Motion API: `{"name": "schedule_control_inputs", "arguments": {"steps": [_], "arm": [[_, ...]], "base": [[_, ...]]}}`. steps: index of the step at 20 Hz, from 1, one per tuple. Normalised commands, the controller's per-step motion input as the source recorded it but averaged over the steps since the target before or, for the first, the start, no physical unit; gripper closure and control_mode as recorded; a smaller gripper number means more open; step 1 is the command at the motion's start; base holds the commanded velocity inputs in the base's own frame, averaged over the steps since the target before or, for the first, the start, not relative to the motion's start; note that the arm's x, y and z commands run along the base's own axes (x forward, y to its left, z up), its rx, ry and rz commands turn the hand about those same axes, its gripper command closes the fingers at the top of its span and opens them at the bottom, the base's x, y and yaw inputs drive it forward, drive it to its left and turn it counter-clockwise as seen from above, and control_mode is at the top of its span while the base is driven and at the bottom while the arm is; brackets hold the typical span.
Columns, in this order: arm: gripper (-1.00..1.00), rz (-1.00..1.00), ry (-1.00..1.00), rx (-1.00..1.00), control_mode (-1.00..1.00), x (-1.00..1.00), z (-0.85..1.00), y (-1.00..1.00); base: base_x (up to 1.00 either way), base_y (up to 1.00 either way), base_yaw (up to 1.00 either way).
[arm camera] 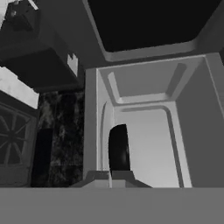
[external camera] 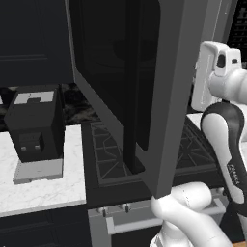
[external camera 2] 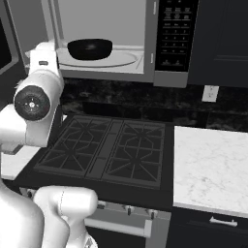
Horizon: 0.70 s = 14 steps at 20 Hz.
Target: Open the microwave, place the bowl with waffle inside the microwave, then close the microwave door and turn it on.
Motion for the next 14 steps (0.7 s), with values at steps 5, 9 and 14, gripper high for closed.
{"name": "schedule_control_inputs", "arguments": {"steps": [5,9,14], "arm": [[1.00,0.01,-0.08,-0.11,-1.00,-1.00,0.15,0.48],[1.00,0.00,0.02,-0.18,-1.00,-1.00,0.02,0.53],[1.00,0.00,0.05,-0.20,-1.00,-1.00,0.03,0.25]], "base": [[0.00,0.00,0.00],[0.00,0.00,0.00],[0.00,0.00,0.00]]}}
